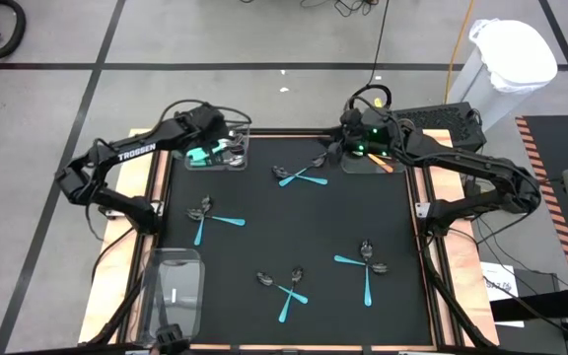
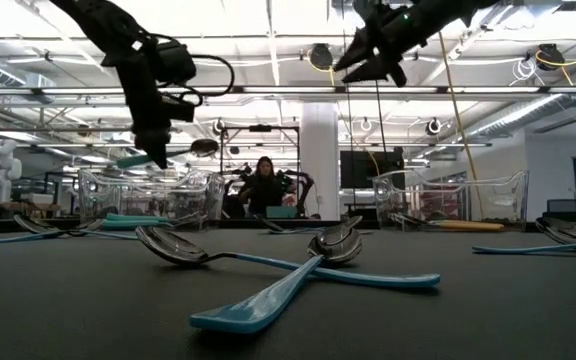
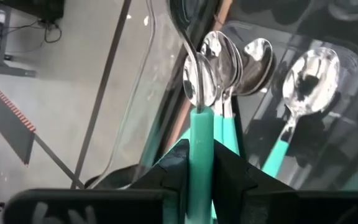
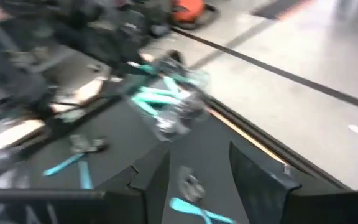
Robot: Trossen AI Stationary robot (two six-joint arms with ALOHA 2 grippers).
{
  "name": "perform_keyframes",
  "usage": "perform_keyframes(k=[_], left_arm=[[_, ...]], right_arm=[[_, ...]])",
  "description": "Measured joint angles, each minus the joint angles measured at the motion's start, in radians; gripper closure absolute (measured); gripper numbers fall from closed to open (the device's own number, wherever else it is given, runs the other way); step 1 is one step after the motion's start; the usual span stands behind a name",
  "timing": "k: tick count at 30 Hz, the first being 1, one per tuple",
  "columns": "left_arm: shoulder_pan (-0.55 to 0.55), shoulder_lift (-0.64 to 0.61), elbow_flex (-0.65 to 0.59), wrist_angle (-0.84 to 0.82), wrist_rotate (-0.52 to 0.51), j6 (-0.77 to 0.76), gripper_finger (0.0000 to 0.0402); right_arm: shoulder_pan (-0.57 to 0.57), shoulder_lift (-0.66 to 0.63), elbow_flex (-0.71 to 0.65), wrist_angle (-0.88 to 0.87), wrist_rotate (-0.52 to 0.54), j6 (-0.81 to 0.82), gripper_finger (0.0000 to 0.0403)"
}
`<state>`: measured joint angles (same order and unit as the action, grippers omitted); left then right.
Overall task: Sort silverware by color (type)
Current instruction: Put the light blue spoon into the top left transparent bin, then put the blue spoon into the bottom transparent bin
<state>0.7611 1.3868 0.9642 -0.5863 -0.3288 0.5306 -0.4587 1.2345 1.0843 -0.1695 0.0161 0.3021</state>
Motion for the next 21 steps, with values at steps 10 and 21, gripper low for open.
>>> perform_keyframes(k=[10,21], left_arm=[[0.033,0.057,0.000,-0.026,-0.001,-0.162,0.0232],[0.029,-0.026,0.072,-0.044,0.134,-0.660,0.0215]], right_arm=[[-0.047,0.069,0.000,-0.249,0.046,0.086,0.0244],[-0.040,0.360,0.096,-0.336,-0.140,-0.065,0.0247]])
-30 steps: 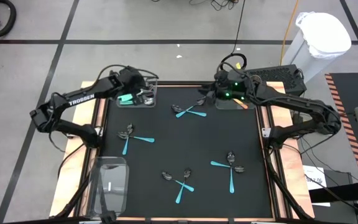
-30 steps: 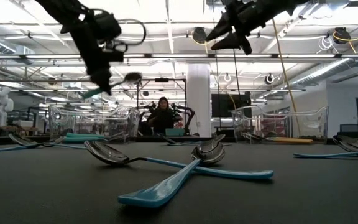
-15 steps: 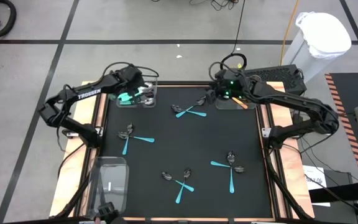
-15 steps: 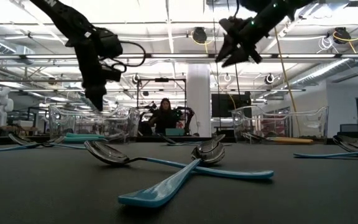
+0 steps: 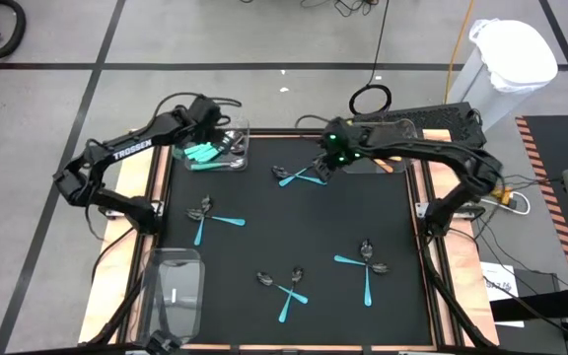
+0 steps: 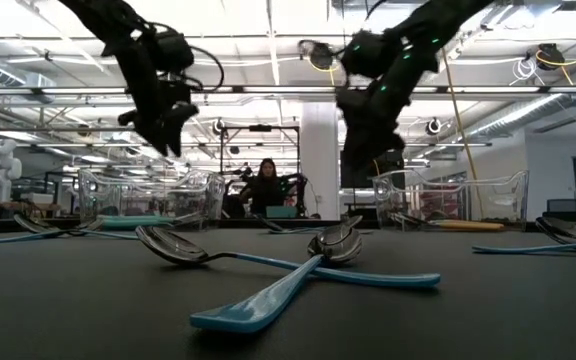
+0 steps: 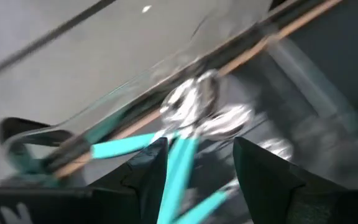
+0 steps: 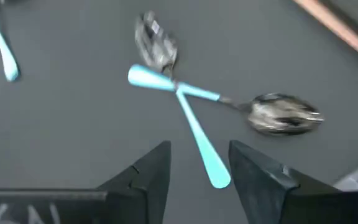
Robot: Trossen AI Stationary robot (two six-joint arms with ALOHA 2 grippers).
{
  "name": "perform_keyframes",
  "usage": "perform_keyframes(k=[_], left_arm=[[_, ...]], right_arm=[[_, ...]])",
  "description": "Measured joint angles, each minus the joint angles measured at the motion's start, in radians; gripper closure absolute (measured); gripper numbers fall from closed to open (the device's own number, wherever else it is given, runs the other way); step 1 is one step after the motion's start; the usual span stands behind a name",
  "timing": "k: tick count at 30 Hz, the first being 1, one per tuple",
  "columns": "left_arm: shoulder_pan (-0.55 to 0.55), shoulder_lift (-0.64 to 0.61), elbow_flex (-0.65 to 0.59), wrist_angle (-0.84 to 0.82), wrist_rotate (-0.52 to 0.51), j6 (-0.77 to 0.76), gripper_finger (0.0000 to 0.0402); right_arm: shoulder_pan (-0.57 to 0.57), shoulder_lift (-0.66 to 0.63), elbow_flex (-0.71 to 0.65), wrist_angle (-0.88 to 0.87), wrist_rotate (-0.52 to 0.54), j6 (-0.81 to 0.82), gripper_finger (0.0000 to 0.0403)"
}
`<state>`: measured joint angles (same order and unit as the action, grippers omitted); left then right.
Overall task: Sort silverware by color (type)
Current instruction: Put the blue spoon into the bottom transparent bin
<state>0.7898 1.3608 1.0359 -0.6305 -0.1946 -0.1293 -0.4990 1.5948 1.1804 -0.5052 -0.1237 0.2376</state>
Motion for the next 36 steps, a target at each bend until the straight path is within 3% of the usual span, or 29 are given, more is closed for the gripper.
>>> perform_keyframes(k=[5,11,21,36], left_arm=[[-0.013,-0.051,0.028,0.007,0.074,-0.092,0.0215],[-0.041,-0.066,0.028,0.001,0.073,-0.101,0.0215],[-0.095,-0.065,0.014,-0.034,0.067,-0.128,0.0215],[-0.217,-0.065,0.013,-0.033,0.083,-0.198,0.0215]], right_arm=[[0.024,0.179,0.171,-0.123,-0.010,-0.119,0.0269],[0.043,0.321,0.300,-0.143,-0.011,-0.178,0.0290],[0.047,0.448,0.321,-0.161,-0.011,-0.182,0.0324],[0.047,0.480,0.318,-0.097,-0.010,-0.163,0.0400]])
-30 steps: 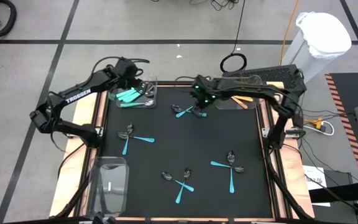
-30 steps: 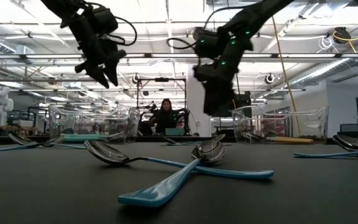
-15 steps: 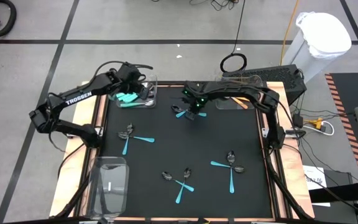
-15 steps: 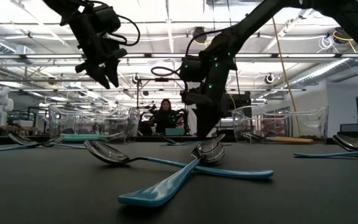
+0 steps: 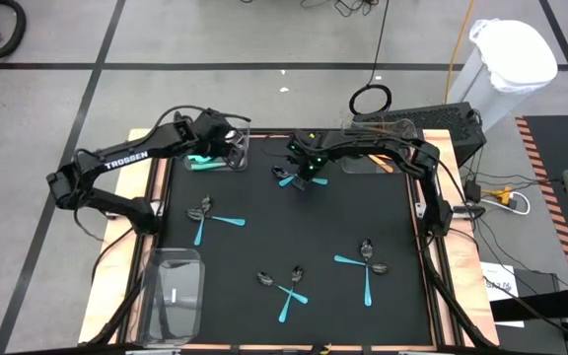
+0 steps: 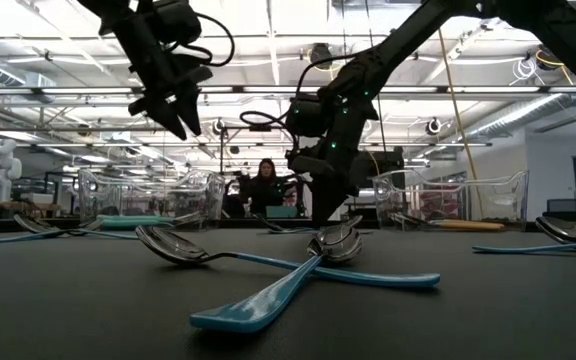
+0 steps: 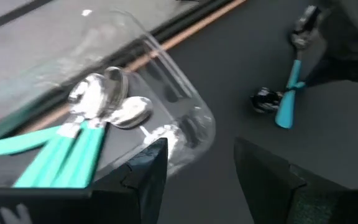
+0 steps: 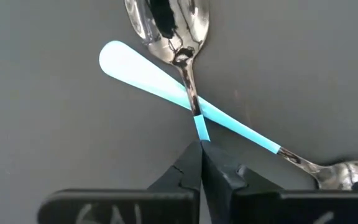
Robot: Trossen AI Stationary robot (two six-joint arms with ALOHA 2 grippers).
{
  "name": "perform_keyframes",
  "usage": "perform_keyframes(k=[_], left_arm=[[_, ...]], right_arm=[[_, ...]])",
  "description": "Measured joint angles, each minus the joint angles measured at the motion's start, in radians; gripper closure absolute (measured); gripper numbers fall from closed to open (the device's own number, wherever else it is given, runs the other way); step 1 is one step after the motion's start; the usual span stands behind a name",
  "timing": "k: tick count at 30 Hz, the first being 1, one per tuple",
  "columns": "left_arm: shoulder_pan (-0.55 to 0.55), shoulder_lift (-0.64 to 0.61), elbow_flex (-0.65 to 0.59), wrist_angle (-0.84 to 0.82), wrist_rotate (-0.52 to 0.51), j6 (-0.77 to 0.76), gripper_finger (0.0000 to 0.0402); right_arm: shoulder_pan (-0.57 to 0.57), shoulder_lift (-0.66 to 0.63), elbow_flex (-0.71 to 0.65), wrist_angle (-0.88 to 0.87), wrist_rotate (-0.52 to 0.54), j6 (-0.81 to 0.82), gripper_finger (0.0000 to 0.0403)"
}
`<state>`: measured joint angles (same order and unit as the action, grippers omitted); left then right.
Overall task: Sort silverware by color (type)
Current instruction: Put the blue spoon into the bottom transparent bin
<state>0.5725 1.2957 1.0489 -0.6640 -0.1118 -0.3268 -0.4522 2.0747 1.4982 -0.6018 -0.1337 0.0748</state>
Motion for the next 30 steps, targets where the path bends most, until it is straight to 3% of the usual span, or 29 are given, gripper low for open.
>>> perform_keyframes(k=[17,30], left_arm=[[-0.128,0.000,0.000,0.001,0.034,-0.052,0.0215],[-0.201,-0.092,0.000,0.058,0.022,-0.141,0.0215]], right_arm=[[0.010,0.042,0.001,-0.014,-0.002,0.082,0.0339],[0.011,0.029,-0.001,-0.021,0.044,0.075,0.0372]])
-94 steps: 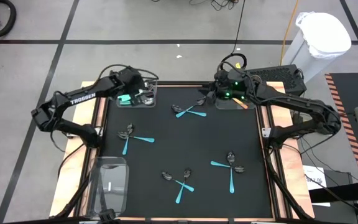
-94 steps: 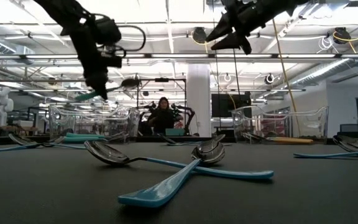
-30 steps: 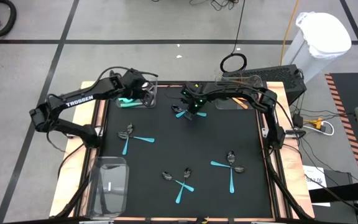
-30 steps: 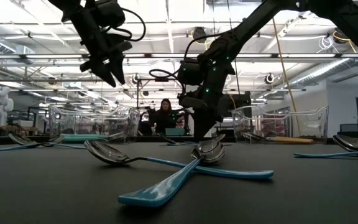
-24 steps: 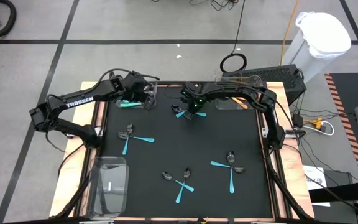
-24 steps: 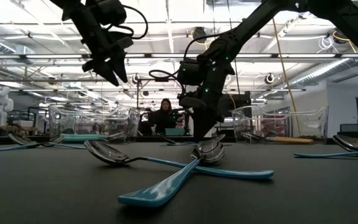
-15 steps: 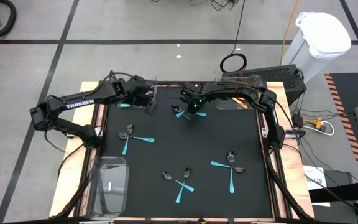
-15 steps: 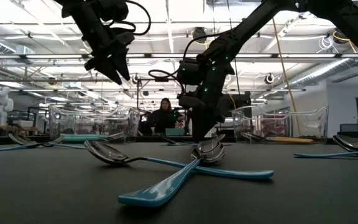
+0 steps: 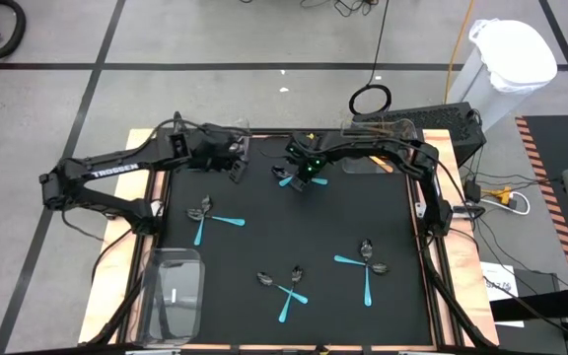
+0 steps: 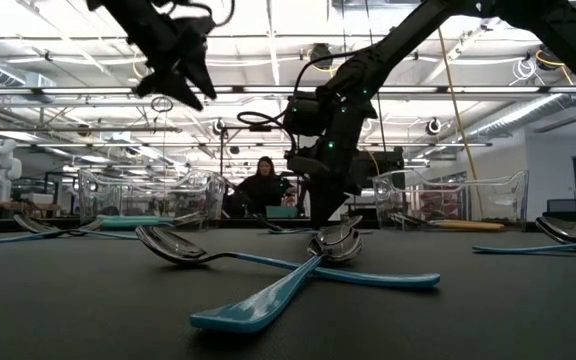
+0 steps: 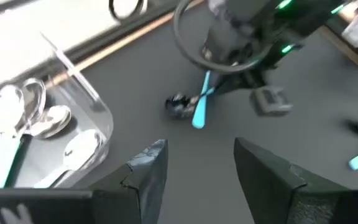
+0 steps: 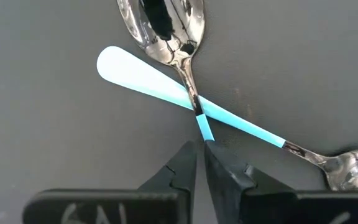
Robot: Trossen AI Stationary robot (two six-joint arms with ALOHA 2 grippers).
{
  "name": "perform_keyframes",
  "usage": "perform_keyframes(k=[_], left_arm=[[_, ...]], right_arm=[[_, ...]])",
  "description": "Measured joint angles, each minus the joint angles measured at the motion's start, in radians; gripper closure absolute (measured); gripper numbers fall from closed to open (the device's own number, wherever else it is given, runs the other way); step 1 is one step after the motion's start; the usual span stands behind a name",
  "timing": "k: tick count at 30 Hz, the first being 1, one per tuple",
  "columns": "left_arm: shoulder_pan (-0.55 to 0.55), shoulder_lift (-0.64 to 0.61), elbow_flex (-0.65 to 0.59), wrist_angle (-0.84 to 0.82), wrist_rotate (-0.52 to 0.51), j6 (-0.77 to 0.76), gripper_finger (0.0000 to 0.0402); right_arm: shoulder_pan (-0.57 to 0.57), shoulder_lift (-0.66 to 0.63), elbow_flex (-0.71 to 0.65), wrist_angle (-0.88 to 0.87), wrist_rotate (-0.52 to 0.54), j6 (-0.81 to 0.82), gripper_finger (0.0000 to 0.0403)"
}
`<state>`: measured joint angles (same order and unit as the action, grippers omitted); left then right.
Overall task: Sort silverware by color (type)
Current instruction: Put the blue spoon into the bottom transparent bin
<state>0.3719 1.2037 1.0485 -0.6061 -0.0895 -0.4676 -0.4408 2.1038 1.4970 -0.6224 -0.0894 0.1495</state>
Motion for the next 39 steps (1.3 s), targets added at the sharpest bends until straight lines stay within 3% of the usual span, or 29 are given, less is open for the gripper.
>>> perform_keyframes(k=[13,16,21,27,30,34,39], left_arm=[[-0.056,-0.114,0.000,-0.008,-0.126,-0.051,0.0215],[-0.064,-0.118,0.000,-0.011,-0.127,-0.051,0.0215],[-0.095,-0.129,0.000,-0.039,-0.126,-0.051,0.0215],[-0.118,-0.130,0.001,-0.031,-0.172,-0.051,0.0215],[-0.119,-0.130,0.000,-0.029,-0.179,-0.048,0.0215],[-0.119,-0.130,0.000,-0.030,-0.177,-0.050,0.0215],[-0.145,-0.130,0.000,-0.030,-0.159,-0.075,0.0215]], right_arm=[[0.021,0.003,0.000,-0.003,0.053,-0.039,0.0401],[0.023,-0.021,-0.005,-0.017,0.008,-0.003,0.0402],[0.036,-0.161,-0.008,-0.037,-0.016,0.053,0.0402],[0.036,-0.253,-0.003,0.036,0.078,0.018,0.0401],[0.025,-0.215,-0.003,0.050,0.137,0.025,0.0389],[0.021,-0.135,-0.004,0.030,0.136,0.043,0.0357],[0.025,-0.067,-0.003,0.034,0.062,-0.052,0.0304]])
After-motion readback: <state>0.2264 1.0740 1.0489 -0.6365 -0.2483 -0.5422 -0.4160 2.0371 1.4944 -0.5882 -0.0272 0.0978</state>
